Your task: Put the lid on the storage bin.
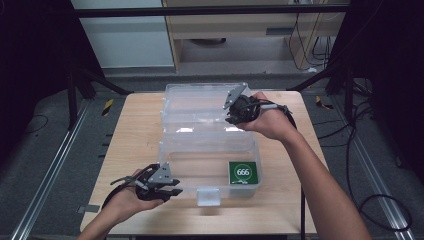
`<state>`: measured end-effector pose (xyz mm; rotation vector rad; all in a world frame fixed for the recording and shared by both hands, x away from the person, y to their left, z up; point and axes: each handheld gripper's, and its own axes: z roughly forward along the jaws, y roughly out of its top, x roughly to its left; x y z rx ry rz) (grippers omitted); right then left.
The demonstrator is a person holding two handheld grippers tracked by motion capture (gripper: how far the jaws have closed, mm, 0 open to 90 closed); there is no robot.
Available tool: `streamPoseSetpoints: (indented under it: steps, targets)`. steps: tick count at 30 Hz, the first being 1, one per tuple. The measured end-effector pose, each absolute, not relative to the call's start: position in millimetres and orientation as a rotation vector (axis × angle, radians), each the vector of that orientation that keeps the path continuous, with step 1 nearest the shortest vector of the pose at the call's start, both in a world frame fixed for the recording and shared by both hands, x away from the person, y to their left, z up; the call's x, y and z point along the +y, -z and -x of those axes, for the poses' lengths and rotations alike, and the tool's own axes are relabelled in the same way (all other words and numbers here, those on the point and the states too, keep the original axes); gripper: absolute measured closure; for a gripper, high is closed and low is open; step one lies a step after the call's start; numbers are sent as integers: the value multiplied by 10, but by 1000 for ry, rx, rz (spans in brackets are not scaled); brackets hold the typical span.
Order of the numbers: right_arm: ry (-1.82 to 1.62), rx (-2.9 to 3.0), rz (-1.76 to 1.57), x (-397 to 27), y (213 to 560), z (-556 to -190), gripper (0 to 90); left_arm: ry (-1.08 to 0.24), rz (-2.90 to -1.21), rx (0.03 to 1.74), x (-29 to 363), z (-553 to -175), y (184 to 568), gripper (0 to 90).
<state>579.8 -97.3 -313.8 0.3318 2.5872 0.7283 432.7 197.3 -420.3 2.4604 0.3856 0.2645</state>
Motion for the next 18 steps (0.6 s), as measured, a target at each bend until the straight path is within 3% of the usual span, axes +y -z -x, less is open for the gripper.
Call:
streamPoseSetpoints:
  steps: [6, 18]
  targets:
    - [-717, 2593, -316, -964, 3134, -5811, 773, -250, -2463, 378, 1965, -4333, 4219, 752]
    - [-684, 2605, -269, -934, 3121, -5884, 816, -246, -2457, 413, 1946, -4415, 4217, 755]
